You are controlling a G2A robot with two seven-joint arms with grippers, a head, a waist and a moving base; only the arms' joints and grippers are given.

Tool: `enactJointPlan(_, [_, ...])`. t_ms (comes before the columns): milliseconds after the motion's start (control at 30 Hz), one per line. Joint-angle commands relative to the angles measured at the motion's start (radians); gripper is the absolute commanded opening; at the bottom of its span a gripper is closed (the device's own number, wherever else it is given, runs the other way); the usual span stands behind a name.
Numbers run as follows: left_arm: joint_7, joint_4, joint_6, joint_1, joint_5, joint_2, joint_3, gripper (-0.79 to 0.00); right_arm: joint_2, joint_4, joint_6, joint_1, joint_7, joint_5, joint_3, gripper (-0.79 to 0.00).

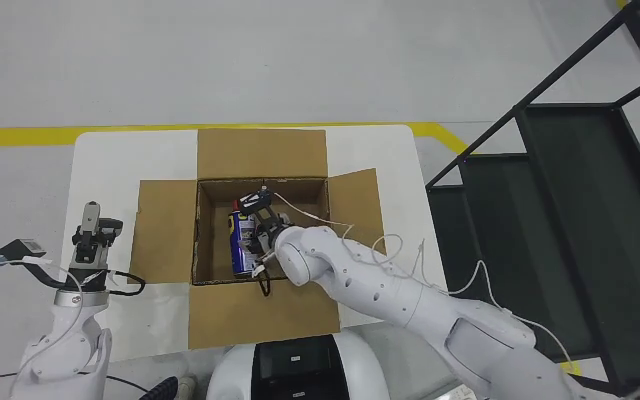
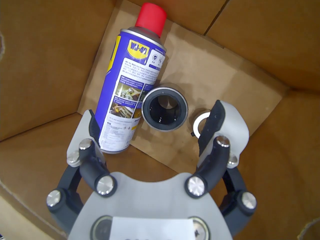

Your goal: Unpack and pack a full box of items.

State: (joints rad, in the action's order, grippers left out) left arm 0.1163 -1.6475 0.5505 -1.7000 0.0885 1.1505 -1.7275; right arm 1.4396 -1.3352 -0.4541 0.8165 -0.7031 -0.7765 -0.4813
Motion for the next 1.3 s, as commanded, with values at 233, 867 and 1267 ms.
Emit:
enactJointPlan(233, [0.000,0.000,0.000,0.000,0.000,0.000,0.000,0.000,0.052,0.067,-0.090,-0.023,-0.002,-0.033,0.020,0.000])
enactJointPlan(867, [0.000,0.000,0.000,0.000,0.000,0.000,0.000,0.000,0.050,-0.012,-0.135,0.050,-0.076,-0.145,-0.055,-0.092])
enactJointPlan(1267, [0.000,0.000,0.000,0.000,0.000,0.000,0.000,0.000,0.082,0.046,-0.135,0.041,-0.097,-0.159,-0.070,-0.182])
